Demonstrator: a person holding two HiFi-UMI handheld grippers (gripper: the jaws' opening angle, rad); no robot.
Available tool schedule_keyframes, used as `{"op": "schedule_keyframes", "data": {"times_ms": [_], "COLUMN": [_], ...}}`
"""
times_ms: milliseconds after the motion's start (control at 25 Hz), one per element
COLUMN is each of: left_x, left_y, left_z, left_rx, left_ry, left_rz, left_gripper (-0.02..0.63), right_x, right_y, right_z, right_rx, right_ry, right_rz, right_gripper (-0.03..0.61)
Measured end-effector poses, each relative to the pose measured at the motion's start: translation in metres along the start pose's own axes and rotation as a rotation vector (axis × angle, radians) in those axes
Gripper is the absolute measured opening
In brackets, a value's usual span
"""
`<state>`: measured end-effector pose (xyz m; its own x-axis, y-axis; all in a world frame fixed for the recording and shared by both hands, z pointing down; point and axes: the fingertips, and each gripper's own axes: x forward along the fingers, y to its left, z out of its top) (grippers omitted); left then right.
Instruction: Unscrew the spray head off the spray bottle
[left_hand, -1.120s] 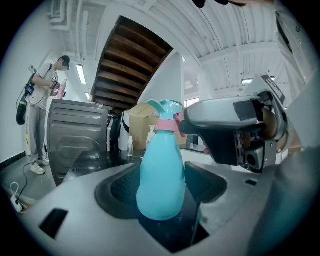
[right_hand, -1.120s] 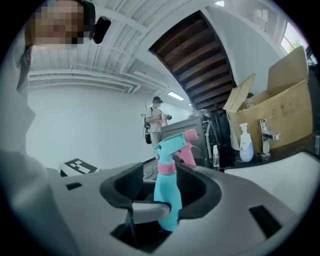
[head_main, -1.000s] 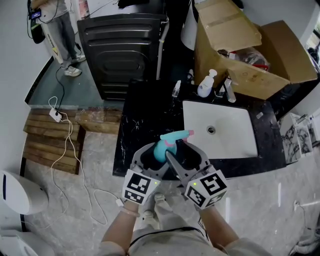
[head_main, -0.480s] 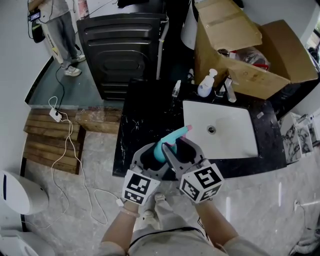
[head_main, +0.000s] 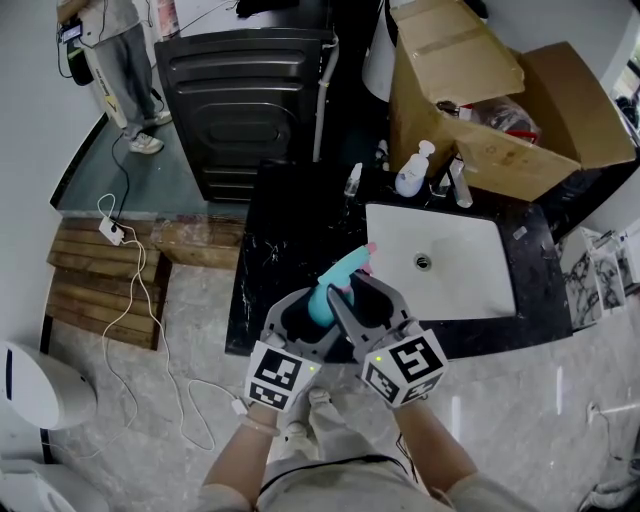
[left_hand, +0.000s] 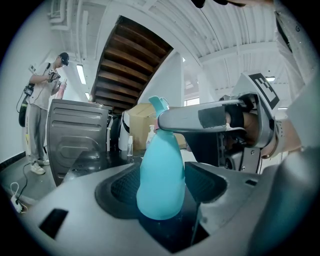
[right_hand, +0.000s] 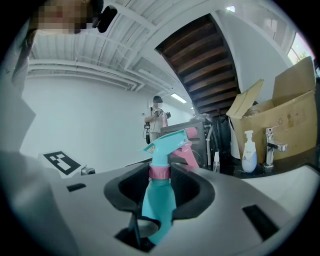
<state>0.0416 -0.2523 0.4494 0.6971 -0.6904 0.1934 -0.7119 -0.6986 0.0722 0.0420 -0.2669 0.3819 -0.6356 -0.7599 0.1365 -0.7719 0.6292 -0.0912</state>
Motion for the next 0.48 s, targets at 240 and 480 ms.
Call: {"op": "schedule_keyframes", "data": {"times_ms": [240,480], "left_x": [-0.0007,-0.0004], "left_y": [0.0000,-0.0004], "left_z": [0.0002,-0.0001], "left_rx": [-0.001,0.001], "left_ry": [0.000,0.000], "left_rz": [0.002,0.003], "left_gripper": [0.281,0.281], "right_x": [-0.0003,-0.0027], "right_y": [0.0003,-0.0021], "right_z": [-0.0006,0.0023], "right_rx": [0.021,0.016], "right_ry": [-0.011,-0.067], "right_rz": [0.026,0.032], "right_gripper": [0.140,0.138]}}
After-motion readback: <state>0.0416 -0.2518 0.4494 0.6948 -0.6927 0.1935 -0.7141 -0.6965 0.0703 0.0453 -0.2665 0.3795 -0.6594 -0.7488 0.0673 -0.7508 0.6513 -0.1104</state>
